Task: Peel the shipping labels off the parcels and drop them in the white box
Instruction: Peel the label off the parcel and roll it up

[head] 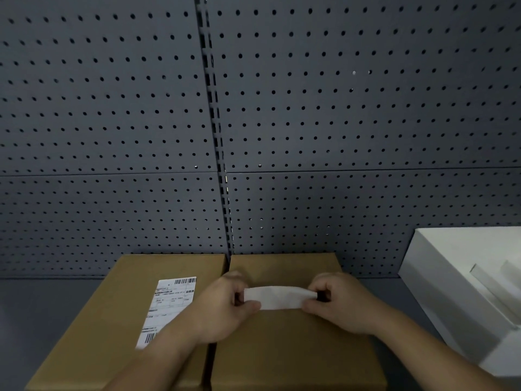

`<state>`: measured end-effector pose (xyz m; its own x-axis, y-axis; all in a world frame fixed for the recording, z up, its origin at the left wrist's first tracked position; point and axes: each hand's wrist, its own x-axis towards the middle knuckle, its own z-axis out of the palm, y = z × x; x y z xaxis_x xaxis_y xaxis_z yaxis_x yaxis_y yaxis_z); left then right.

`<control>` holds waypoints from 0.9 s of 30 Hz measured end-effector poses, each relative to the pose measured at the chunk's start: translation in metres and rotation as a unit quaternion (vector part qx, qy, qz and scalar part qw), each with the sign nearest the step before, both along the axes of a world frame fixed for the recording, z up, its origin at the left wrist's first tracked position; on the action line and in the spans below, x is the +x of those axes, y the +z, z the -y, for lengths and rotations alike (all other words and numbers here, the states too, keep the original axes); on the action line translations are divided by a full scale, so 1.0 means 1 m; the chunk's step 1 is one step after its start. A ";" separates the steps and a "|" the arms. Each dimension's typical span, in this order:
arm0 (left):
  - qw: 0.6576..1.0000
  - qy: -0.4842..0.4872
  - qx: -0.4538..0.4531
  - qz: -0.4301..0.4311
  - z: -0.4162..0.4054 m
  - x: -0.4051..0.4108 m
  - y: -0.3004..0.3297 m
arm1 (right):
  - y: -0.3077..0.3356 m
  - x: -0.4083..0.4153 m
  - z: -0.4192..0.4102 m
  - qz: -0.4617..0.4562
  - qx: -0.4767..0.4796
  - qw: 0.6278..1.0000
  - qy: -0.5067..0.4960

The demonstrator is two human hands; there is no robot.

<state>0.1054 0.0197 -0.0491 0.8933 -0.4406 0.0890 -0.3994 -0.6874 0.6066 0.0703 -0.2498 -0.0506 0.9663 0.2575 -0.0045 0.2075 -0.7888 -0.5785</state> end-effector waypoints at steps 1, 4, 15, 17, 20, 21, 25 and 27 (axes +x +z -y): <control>1.000 -0.006 -0.003 -0.001 -0.001 -0.001 0.001 | -0.001 0.000 0.000 0.000 0.000 1.000 -0.003; 1.000 -0.023 -0.011 -0.006 -0.002 -0.004 0.005 | -0.002 0.000 -0.001 0.001 -0.004 1.000 -0.008; 1.000 0.008 0.002 0.003 0.003 -0.004 0.003 | -0.002 -0.002 -0.002 -0.004 0.004 1.000 -0.010; 1.000 0.018 0.007 -0.013 0.005 -0.004 0.004 | 0.000 -0.002 -0.002 -0.007 0.007 1.000 -0.001; 0.999 0.034 0.017 -0.021 0.006 -0.003 0.006 | -0.001 -0.003 -0.001 -0.002 0.017 1.000 -0.003; 0.999 0.039 0.021 -0.021 0.007 -0.003 0.006 | -0.002 -0.003 -0.001 0.003 0.020 1.000 -0.007; 0.998 0.048 0.019 -0.029 0.007 -0.005 0.007 | -0.003 -0.001 -0.004 0.019 0.016 1.000 -0.019; 0.998 0.045 0.010 -0.039 0.005 -0.004 0.008 | -0.004 0.000 -0.003 0.020 0.013 0.999 -0.024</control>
<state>0.1014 0.0146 -0.0407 0.9329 -0.3601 0.0102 -0.2884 -0.7298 0.6199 0.0699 -0.2466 -0.0547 0.9768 0.2107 0.0398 0.1930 -0.7834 -0.5908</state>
